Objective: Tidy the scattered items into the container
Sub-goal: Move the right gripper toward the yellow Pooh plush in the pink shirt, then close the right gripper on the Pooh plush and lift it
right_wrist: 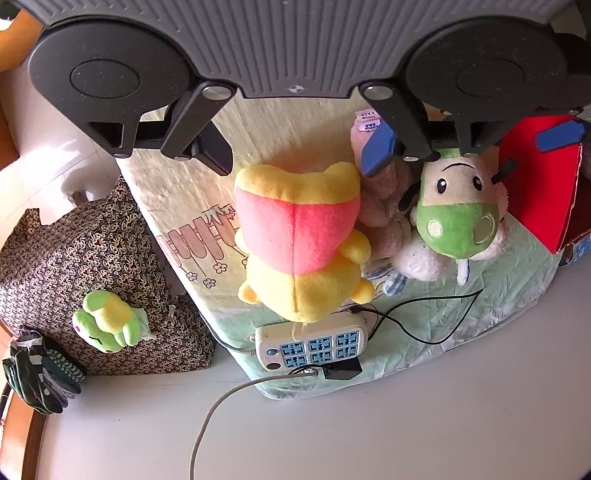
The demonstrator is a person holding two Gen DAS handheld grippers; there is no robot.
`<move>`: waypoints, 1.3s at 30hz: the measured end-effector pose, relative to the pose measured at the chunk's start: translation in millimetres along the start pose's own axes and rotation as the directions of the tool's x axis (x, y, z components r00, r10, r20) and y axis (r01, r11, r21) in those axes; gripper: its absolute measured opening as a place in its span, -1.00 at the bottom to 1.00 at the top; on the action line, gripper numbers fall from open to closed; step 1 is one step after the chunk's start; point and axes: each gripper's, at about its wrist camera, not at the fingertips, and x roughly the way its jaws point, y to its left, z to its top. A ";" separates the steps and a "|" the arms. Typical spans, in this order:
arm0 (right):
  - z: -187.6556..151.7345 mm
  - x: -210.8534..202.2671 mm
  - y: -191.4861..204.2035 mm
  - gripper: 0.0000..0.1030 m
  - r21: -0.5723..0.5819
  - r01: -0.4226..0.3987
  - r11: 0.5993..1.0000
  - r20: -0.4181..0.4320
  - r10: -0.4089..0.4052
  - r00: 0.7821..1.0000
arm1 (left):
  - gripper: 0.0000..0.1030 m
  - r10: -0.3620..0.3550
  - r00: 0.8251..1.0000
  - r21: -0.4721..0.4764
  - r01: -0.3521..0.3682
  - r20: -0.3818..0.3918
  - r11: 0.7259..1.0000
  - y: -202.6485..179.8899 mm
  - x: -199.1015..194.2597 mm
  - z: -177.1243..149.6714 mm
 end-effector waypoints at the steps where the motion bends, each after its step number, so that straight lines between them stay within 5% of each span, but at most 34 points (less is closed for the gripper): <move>1: -0.5 -0.2 -0.3 0.54 0.004 0.004 1.000 0.003 -0.004 1.000 | 0.98 -0.001 1.000 0.004 0.001 -0.006 1.000 0.3 1.6 -0.2; 9: -1.3 1.7 -3.8 0.54 -0.013 0.034 0.999 0.013 -0.034 0.999 | 0.98 -0.004 0.999 0.007 0.005 -0.039 1.000 -0.9 9.5 0.9; 31: 44.7 26.5 -40.4 0.54 -0.126 -0.128 0.984 -0.035 0.124 0.992 | 0.98 0.092 0.994 -0.061 -0.095 -0.054 0.994 -35.9 10.0 14.6; 34: 53.0 30.6 -49.5 0.54 -0.118 -0.141 0.983 -0.031 0.138 0.990 | 0.98 0.051 0.999 -0.021 -0.051 0.003 0.998 -48.4 -3.0 16.1; 39: 76.5 40.8 -71.2 0.57 -0.093 -0.158 0.983 -0.024 0.156 0.987 | 0.98 -0.129 0.989 0.075 0.124 0.071 0.989 -75.0 -16.7 22.0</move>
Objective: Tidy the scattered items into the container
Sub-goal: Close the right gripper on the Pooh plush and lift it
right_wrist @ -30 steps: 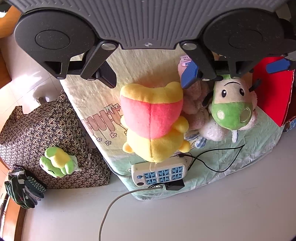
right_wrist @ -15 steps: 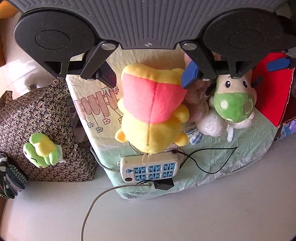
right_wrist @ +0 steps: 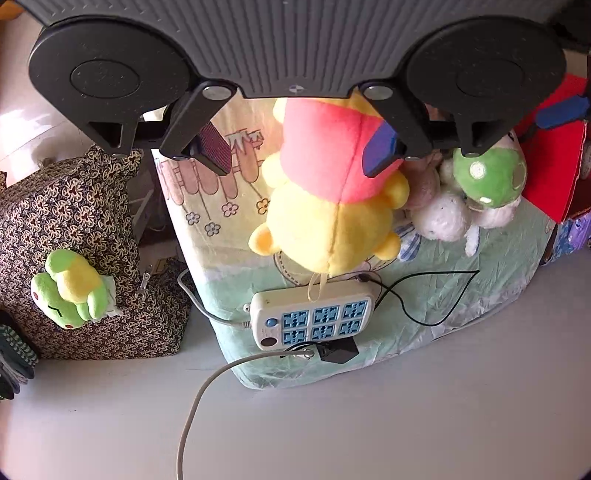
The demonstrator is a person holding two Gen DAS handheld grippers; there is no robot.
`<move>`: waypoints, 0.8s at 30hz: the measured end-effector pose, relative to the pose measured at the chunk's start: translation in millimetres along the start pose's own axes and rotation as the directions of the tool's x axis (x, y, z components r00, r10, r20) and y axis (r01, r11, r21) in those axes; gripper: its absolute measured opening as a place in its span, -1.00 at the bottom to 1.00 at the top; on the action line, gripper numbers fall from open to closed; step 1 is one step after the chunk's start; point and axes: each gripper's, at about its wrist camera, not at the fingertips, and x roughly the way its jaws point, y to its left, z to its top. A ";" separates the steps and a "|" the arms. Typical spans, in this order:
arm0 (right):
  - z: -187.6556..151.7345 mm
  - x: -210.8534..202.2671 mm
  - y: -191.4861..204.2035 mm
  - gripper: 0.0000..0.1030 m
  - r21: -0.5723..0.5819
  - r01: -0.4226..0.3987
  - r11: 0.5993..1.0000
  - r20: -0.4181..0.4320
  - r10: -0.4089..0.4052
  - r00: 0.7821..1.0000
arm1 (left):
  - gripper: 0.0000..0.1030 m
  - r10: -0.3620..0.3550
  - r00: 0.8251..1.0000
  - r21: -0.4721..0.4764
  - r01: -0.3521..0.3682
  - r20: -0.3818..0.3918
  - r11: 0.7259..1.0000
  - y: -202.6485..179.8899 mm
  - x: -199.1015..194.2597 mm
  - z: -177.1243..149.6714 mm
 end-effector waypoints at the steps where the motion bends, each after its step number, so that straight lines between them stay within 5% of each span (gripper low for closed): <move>1: 5.3 3.8 -4.2 0.57 0.004 -0.006 1.000 -0.004 0.006 1.000 | 0.98 -0.026 1.000 0.018 0.026 0.007 0.999 -5.5 2.6 1.3; 11: 38.5 46.2 -27.2 0.62 0.093 -0.216 0.972 -0.118 0.227 0.967 | 0.98 -0.152 0.988 0.087 0.154 -0.028 0.984 -25.2 52.9 14.2; 15: 47.2 64.1 -17.0 0.62 0.016 -0.182 0.983 -0.155 0.182 0.971 | 0.94 -0.195 0.979 0.034 0.197 -0.052 0.980 -22.9 73.3 19.2; 17: 46.7 76.8 -16.3 0.63 0.010 -0.179 0.984 -0.204 0.177 0.963 | 0.76 -0.218 0.974 0.007 0.218 -0.056 0.976 -23.0 79.4 20.9; 21: 45.2 87.2 -29.3 0.64 0.073 -0.199 0.977 -0.228 0.211 0.951 | 0.72 -0.226 0.973 0.002 0.227 -0.046 0.974 -29.1 83.9 23.3; 24: 43.8 91.6 -48.3 0.42 0.178 -0.260 0.949 -0.230 0.297 0.927 | 0.61 -0.241 0.970 0.021 0.241 -0.034 0.970 -38.0 80.0 25.5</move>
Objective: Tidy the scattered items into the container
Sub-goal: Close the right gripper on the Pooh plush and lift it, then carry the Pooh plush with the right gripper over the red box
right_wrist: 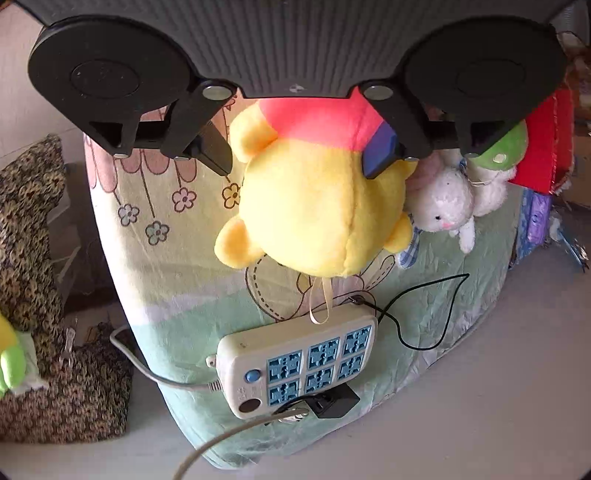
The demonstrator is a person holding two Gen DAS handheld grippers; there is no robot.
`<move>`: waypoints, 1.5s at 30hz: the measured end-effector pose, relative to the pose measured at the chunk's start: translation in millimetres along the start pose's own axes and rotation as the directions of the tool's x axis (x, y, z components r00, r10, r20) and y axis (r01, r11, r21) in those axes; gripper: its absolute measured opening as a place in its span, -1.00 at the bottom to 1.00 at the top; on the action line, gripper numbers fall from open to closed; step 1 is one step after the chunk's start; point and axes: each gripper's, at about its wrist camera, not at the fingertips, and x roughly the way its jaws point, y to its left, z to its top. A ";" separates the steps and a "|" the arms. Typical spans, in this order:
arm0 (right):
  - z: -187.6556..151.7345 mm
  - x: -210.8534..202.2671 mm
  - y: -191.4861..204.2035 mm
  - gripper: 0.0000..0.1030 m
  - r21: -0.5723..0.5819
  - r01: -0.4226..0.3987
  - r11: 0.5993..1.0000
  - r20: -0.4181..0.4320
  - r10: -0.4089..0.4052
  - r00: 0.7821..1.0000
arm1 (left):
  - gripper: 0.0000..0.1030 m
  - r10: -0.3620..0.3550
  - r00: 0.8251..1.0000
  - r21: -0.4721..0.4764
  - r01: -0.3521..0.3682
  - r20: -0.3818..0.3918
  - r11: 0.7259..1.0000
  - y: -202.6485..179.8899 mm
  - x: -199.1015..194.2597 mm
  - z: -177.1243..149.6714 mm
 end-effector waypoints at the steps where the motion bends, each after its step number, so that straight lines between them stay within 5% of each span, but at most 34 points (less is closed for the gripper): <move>1: -0.2 -1.8 -6.4 0.37 0.025 -0.023 0.999 0.000 0.023 1.000 | 0.56 -0.006 1.000 0.009 0.006 0.011 1.000 -3.8 -2.3 1.1; 11: 2.4 -34.0 -40.0 0.39 0.039 -0.005 0.999 0.080 0.002 0.997 | 0.52 -0.093 0.991 0.114 0.081 0.099 0.990 -41.3 -1.2 9.9; 18: 16.5 -56.9 -29.1 0.58 -0.148 -0.031 0.989 0.088 0.044 0.995 | 0.56 -0.149 0.980 0.177 0.125 0.129 0.976 -56.1 5.6 13.9; 25: 27.0 -53.2 6.7 0.64 -0.348 -0.128 0.929 -0.026 0.126 0.992 | 0.59 -0.189 0.974 0.266 0.150 0.126 0.952 -66.1 6.5 6.4; 27: 29.4 -47.6 19.6 0.65 -0.385 -0.072 0.920 -0.027 0.066 0.997 | 0.59 -0.188 0.974 0.301 0.143 0.125 0.943 -72.7 9.2 4.4; 30: 34.5 -28.8 32.0 0.78 -0.417 0.113 0.902 -0.003 -0.126 0.992 | 0.59 -0.156 0.980 0.325 0.109 0.122 0.939 -78.5 18.1 2.1; 35: 33.7 -2.2 13.7 0.77 -0.335 0.107 0.936 -0.115 -0.153 0.982 | 0.57 -0.182 0.977 0.359 0.132 0.110 0.924 -80.0 13.2 -1.4; 39: 36.4 -8.3 -1.0 0.65 -0.247 0.049 0.968 -0.117 -0.080 0.990 | 0.64 -0.201 0.972 0.342 0.148 0.124 0.928 -75.0 -3.5 -12.7; 45: 40.6 -13.4 -12.0 0.62 -0.139 0.005 0.990 -0.115 -0.021 0.993 | 0.69 -0.070 0.996 0.201 0.056 0.063 0.978 -58.8 20.2 -19.1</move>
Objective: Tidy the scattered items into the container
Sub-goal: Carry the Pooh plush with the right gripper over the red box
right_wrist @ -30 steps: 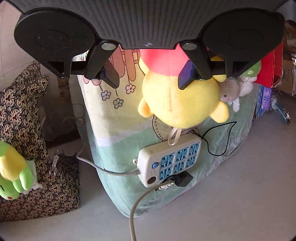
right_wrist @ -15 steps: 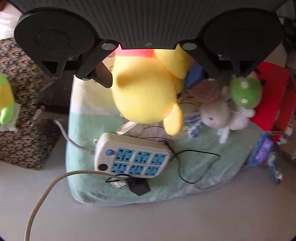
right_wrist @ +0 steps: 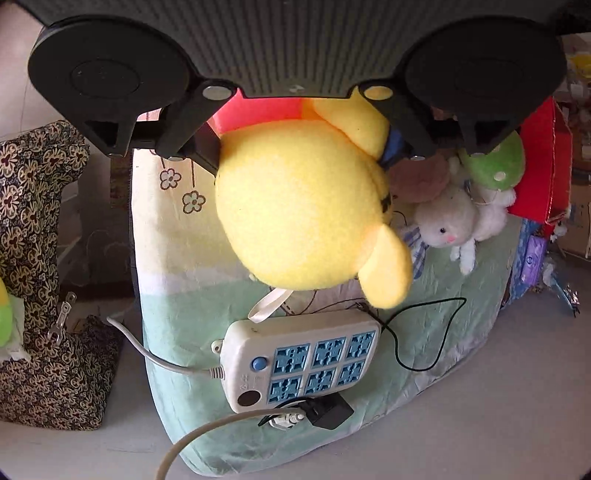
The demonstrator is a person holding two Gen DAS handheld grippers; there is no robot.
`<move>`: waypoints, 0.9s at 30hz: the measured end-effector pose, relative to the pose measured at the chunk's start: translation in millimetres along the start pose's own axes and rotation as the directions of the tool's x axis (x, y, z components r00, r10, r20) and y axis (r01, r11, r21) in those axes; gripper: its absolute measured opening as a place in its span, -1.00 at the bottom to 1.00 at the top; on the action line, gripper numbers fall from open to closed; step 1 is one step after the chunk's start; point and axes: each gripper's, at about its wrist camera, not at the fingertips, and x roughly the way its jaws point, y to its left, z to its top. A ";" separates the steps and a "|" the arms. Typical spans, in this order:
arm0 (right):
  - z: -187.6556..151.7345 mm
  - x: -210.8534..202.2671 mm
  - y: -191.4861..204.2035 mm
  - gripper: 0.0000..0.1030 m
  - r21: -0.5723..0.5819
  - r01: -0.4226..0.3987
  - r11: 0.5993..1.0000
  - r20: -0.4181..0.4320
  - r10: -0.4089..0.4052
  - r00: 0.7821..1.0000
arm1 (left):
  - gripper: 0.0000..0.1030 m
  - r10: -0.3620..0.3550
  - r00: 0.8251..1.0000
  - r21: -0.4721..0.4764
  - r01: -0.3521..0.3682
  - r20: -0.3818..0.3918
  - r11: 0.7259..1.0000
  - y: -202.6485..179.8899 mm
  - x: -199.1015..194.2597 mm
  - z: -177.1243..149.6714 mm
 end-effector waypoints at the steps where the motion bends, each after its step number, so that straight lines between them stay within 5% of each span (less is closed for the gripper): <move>1: -0.2 -0.4 -1.8 0.62 0.018 -0.007 1.000 0.002 0.007 1.000 | 0.68 0.007 1.000 -0.020 -0.008 -0.016 1.000 3.6 4.0 0.9; 5: -4.5 -1.5 -3.7 0.61 0.067 -0.028 0.997 0.009 0.027 1.000 | 0.63 0.052 0.998 -0.053 -0.054 -0.037 0.997 16.1 13.5 8.7; 7: -7.4 -5.1 -4.6 0.55 0.092 -0.036 0.995 0.025 0.034 0.999 | 0.41 0.030 0.998 -0.050 -0.033 -0.051 0.998 13.3 18.7 10.9; 12: -18.1 -16.6 -5.2 0.42 0.149 -0.061 0.987 0.073 0.050 0.996 | 0.21 0.039 0.999 -0.018 -0.039 -0.025 0.999 0.5 9.9 15.1; 20: -36.2 -53.6 39.5 0.39 0.100 -0.111 0.989 0.195 0.090 0.977 | 0.17 0.089 0.993 -0.008 -0.089 0.073 0.996 -6.0 -59.6 14.8; 27: -55.1 -65.7 103.9 0.40 -0.001 -0.249 0.968 0.253 0.241 0.937 | 0.17 0.232 0.960 -0.048 -0.227 0.155 0.973 18.7 -129.3 -12.0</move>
